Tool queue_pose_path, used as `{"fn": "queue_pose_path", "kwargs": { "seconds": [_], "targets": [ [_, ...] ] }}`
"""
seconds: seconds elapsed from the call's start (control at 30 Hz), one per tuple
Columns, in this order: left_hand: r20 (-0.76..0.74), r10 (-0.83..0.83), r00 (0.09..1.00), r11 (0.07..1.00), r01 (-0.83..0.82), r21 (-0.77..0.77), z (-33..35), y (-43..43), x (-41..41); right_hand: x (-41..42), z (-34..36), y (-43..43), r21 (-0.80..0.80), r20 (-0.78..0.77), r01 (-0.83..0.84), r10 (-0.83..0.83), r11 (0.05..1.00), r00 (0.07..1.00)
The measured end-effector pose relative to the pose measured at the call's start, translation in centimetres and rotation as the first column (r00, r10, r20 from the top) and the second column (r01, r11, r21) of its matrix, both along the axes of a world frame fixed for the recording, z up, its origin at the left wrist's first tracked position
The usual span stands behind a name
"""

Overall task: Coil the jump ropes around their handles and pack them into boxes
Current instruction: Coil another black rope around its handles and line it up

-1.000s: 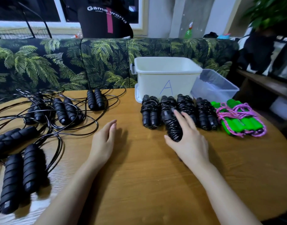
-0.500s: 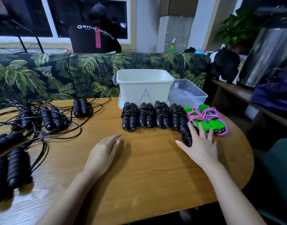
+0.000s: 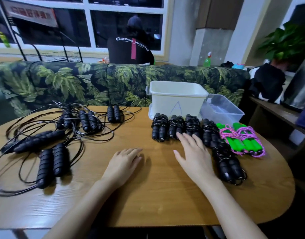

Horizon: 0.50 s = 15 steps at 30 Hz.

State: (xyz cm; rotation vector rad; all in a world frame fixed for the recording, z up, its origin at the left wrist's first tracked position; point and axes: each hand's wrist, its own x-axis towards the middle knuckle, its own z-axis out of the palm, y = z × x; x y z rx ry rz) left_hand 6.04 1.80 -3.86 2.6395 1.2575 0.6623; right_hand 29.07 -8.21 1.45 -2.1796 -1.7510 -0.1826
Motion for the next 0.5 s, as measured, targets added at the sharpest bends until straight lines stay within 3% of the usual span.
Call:
{"fn": "queue_pose_path", "kwargs": {
  "seconds": [0.23, 0.5],
  "targets": [
    [-0.019, 0.12, 0.993, 0.991, -0.118, 0.055, 2.3, 2.8, -6.6, -8.1, 0.5, 7.5, -0.052, -0.003, -0.254, 0.255, 0.966, 0.967],
    [-0.003, 0.184, 0.983, 0.974, -0.182, 0.133, 5.5, 13.6, -7.3, -11.5, 1.1, 18.9, -0.067, 0.027, -0.333, 0.335, 0.941, 0.942]
  ]
}}
